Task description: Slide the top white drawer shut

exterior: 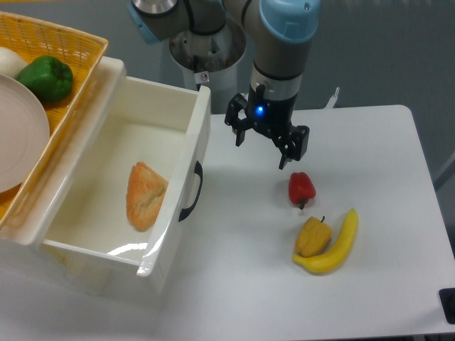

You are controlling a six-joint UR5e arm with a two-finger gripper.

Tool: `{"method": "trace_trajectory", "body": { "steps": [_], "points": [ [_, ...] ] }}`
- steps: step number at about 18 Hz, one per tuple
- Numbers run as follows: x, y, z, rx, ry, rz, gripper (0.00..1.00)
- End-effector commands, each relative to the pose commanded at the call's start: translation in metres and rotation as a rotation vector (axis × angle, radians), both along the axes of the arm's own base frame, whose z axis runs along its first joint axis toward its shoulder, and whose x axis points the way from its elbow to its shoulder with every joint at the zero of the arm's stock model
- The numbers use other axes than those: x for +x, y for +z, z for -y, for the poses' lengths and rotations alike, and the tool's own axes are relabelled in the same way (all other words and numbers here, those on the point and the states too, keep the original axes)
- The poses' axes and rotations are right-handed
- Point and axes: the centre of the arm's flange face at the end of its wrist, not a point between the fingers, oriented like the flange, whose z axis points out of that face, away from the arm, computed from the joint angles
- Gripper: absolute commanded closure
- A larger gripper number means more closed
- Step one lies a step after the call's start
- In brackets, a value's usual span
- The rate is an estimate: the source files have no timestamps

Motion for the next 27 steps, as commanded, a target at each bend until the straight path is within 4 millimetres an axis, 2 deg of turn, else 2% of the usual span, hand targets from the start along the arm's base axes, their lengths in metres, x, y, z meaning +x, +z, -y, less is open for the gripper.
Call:
{"method": "trace_trajectory", "body": {
  "steps": [6,16,19,22,27],
  "points": [
    [-0.013,-0.029,-0.009,-0.027,0.015,0.018,0.0],
    [-0.025,-0.062,-0.014,-0.079,0.071,0.054,0.0],
    [-0.031,-0.068,-0.02,-0.057,0.166,0.036,0.0],
    [-0.028,-0.079,-0.018,-0.059,0.162,0.039,0.0],
    [-0.029,-0.084,-0.019,-0.064,0.165,0.046,0.0]
  ]
}}
